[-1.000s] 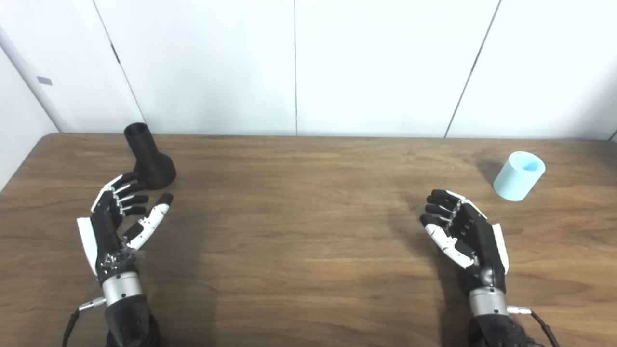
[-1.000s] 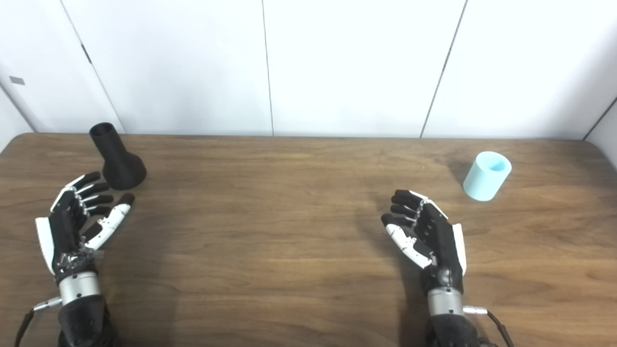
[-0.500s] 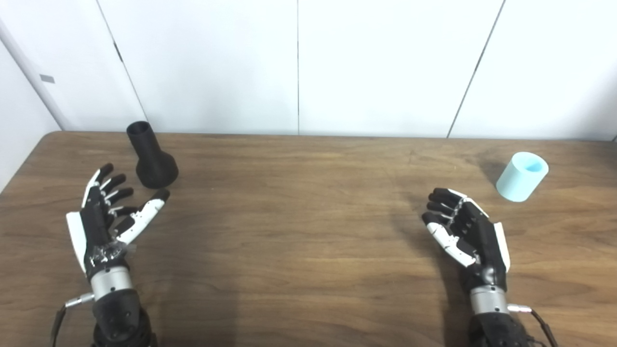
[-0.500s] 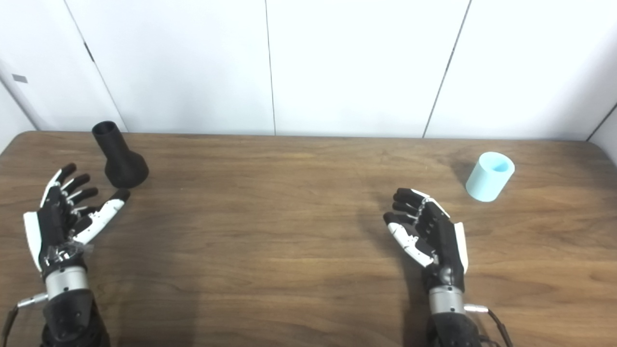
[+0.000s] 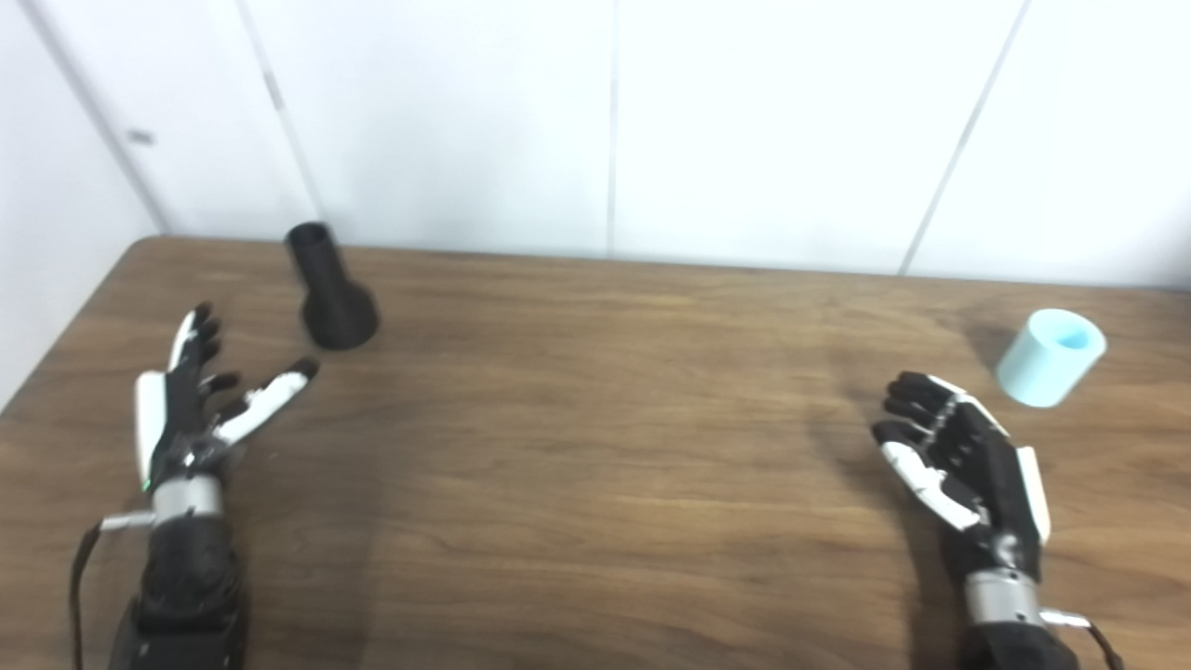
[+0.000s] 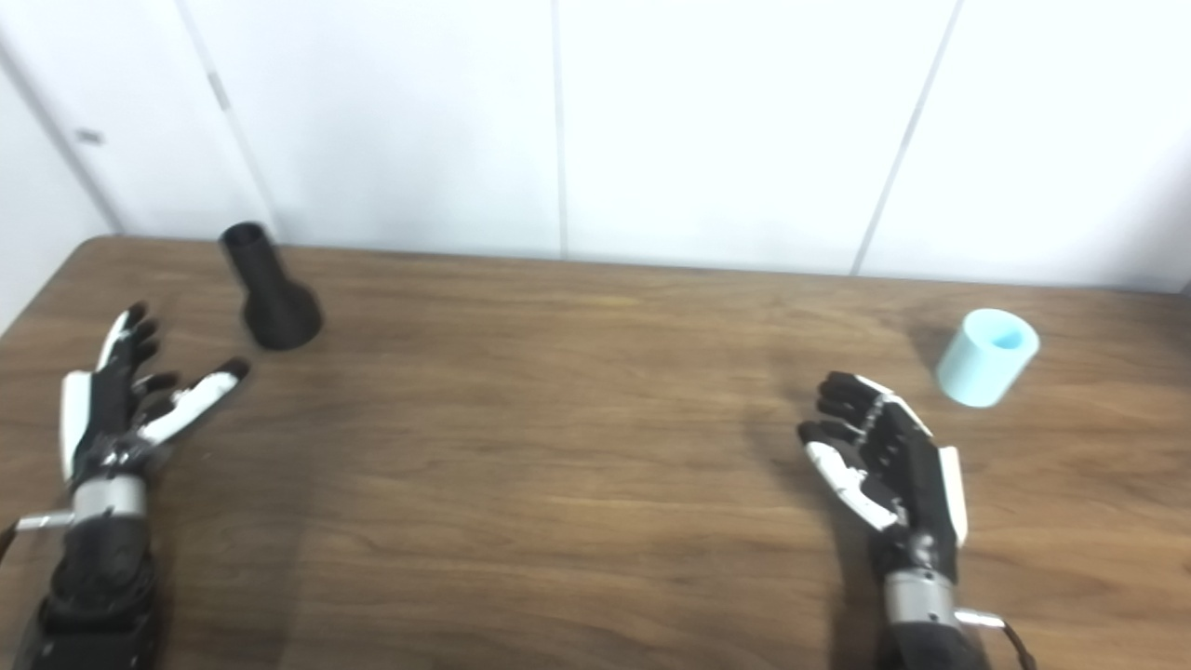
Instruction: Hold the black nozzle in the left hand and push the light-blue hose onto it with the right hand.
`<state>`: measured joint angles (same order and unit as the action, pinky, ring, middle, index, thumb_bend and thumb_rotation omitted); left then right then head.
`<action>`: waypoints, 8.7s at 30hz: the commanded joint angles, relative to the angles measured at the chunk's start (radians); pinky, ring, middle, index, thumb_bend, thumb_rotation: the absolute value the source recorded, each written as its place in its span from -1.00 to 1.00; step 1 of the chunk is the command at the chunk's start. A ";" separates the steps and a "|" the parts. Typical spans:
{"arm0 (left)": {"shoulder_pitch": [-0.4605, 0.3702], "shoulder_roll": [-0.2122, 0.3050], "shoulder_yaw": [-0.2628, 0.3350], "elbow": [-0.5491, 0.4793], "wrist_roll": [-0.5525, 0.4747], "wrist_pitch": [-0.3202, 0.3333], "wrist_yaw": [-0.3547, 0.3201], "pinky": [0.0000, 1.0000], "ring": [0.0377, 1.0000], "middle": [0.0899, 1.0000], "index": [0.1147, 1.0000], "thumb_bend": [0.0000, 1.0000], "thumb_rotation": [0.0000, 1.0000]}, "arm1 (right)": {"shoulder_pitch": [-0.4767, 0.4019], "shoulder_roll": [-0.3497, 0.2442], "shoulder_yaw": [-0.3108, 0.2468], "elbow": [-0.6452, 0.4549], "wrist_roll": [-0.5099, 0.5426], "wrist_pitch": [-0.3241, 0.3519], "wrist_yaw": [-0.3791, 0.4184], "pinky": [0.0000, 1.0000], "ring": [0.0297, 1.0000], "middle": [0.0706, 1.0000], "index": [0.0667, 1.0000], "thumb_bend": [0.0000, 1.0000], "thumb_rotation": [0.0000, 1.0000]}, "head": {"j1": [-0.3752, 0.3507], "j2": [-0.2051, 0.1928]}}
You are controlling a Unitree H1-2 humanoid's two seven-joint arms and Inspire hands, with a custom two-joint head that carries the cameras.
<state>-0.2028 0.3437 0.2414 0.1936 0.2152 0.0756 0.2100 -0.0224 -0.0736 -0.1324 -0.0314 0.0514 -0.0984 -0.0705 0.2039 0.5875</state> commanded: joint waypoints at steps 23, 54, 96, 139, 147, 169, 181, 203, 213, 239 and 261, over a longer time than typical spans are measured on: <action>-0.098 0.030 -0.129 0.086 0.116 0.115 0.011 0.31 0.51 0.60 0.69 1.00 -0.24 | -0.023 -0.059 -0.052 -0.089 0.093 0.067 0.038 0.29 0.44 0.42 0.35 -0.61 -1.00 | 0.211 -0.020; -0.204 0.092 -0.308 0.281 0.224 0.215 -0.046 0.43 0.68 0.75 0.69 1.00 -0.29 | -0.018 -0.089 -0.076 -0.138 0.032 0.146 0.026 -0.10 0.12 0.14 0.04 0.21 -0.01 | 0.309 -0.057; -0.219 0.112 -0.430 0.303 0.241 0.226 -0.175 0.41 0.65 0.70 0.62 1.00 -0.32 | 0.014 -0.072 -0.068 -0.196 0.013 0.146 0.023 -0.18 0.06 0.08 -0.01 0.40 0.03 | 0.259 -0.039; -0.256 0.145 -0.601 0.518 0.518 0.156 0.051 -0.27 -0.18 -0.20 -0.10 0.05 -1.00 | 0.029 -0.043 -0.063 -0.282 0.003 0.232 0.013 -0.10 0.15 0.17 0.07 0.09 -0.11 | 0.238 -0.017; -0.251 0.166 -0.644 0.523 0.535 0.118 0.063 -0.38 -0.30 -0.25 -0.12 0.05 -1.00 | 0.028 -0.040 -0.060 -0.296 0.004 0.241 0.013 -0.06 0.18 0.19 0.09 -0.02 -0.18 | 0.236 -0.016; -0.166 0.119 -0.584 0.465 0.474 -0.055 0.246 -0.71 -0.66 -0.16 -0.17 0.05 -1.00 | 0.025 -0.022 -0.046 -0.358 -0.021 0.315 0.000 -0.04 0.21 0.22 0.11 -0.28 -0.36 | 0.215 -0.016; -0.122 0.104 -0.580 0.371 0.452 -0.124 0.201 -0.24 -0.37 -0.25 -0.09 0.04 -1.00 | 0.023 -0.008 -0.035 -0.396 -0.040 0.354 -0.007 -0.02 0.24 0.24 0.13 -0.44 -0.48 | 0.204 -0.016; -0.076 0.068 -0.611 0.274 0.481 -0.214 0.148 -0.19 -0.22 -0.15 -0.10 0.01 -1.00 | 0.006 0.027 0.011 -0.487 -0.117 0.372 -0.019 0.11 0.34 0.32 0.22 -0.76 -1.00 | 0.095 -0.040; -0.049 0.060 -0.663 0.162 0.508 -0.221 0.094 -0.58 -0.60 -0.18 -0.16 0.04 -1.00 | 0.006 0.032 -0.019 -0.572 -0.116 0.407 -0.030 -0.04 0.21 0.19 0.10 -0.73 -1.00 | 0.015 -0.035; -0.013 0.073 -0.739 0.040 0.572 -0.382 -0.011 0.10 -0.04 -0.19 -0.17 0.01 -1.00 | 0.029 0.034 -0.115 -0.259 -0.152 -0.019 -0.160 0.17 0.29 0.26 0.24 -0.35 -0.49 | -0.267 0.008; -0.096 0.040 -0.822 0.236 0.650 -0.539 0.078 0.13 -0.07 -0.17 -0.19 0.01 -1.00 | -0.019 0.067 -0.209 -0.179 -0.294 -0.108 -0.374 0.20 0.38 0.46 0.60 0.45 -0.42 | -0.572 -0.009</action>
<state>-0.3639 0.4270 -0.5208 0.3529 0.8357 -0.4301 0.3015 -0.0117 0.0108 -0.3323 -0.2029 -0.2367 -0.1473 -0.4206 -0.3666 0.5783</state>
